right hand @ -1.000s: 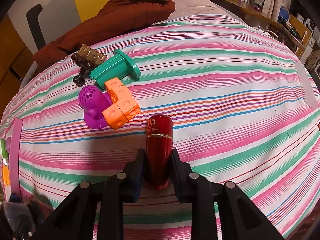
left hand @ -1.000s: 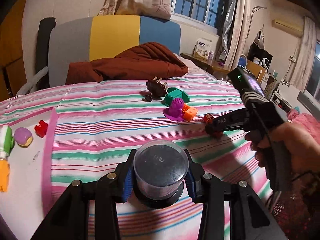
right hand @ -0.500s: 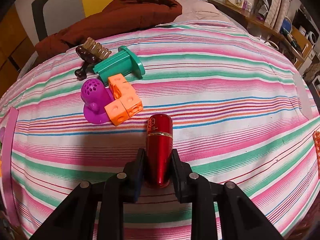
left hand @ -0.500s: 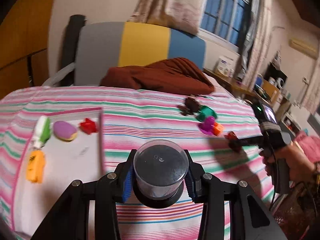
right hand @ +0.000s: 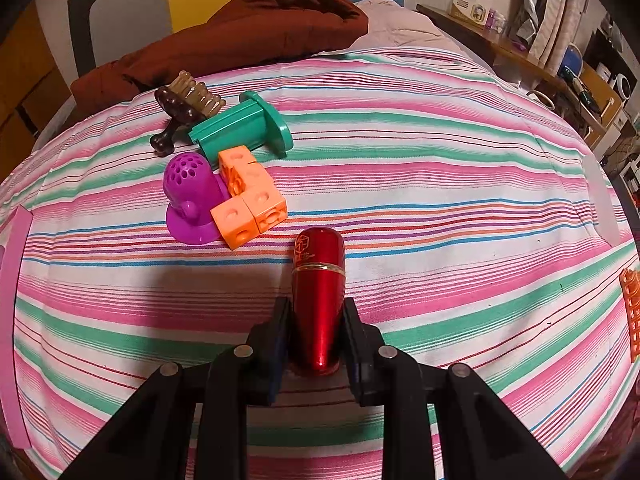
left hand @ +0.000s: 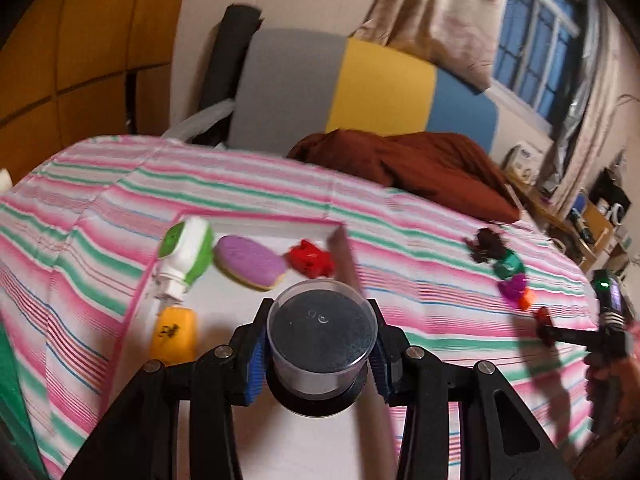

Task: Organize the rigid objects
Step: 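Carry the clear cup into the tray and open the left gripper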

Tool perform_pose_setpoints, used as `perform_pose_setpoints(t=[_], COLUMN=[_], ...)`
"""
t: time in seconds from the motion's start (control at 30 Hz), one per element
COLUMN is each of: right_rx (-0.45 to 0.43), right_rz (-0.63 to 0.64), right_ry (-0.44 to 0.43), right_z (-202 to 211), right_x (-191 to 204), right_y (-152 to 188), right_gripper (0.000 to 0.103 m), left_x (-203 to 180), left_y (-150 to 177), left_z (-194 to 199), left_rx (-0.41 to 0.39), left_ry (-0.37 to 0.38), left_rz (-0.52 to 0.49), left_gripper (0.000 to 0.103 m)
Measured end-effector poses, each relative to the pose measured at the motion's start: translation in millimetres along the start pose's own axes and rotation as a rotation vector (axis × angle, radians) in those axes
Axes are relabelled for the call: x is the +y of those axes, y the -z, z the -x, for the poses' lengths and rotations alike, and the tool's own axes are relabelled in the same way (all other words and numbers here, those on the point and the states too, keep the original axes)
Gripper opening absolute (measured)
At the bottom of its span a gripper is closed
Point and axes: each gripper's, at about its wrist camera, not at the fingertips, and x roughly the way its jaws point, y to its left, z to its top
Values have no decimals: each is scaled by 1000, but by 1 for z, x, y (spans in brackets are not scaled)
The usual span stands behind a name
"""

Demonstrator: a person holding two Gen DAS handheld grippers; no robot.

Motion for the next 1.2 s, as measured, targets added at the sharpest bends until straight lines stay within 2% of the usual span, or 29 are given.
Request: perform_pose_setpoints(t=[0.23, 0.57, 0.67, 0.73, 0.87, 0.97, 1.2], right_rx=[-4, -5, -5, -6, -6, -7, -7], right_rz=[5, 8, 11, 13, 13, 15, 5], right_ry=[2, 2, 5, 6, 7, 8, 9], right_z=[0, -2, -3, -4, -4, -4, -4], right_x=[0, 0, 1, 0, 1, 2, 1], right_y=[-1, -6, -7, -8, -8, -8, -8], right_gripper=[24, 24, 24, 24, 24, 24, 24], left_x=[27, 35, 38, 39, 35, 29, 14], left_y=[-8, -18, -17, -15, -6, 4, 36], left_z=[-26, -47, -42, -35, -12, 1, 17], left_rx=[64, 88, 64, 41, -18, -36, -10], left_ry=[-55, -147, -175, -181, -184, -161, -108], left_rz=[61, 14, 27, 39, 65, 73, 62], left_gripper=[43, 44, 56, 61, 81, 85, 90])
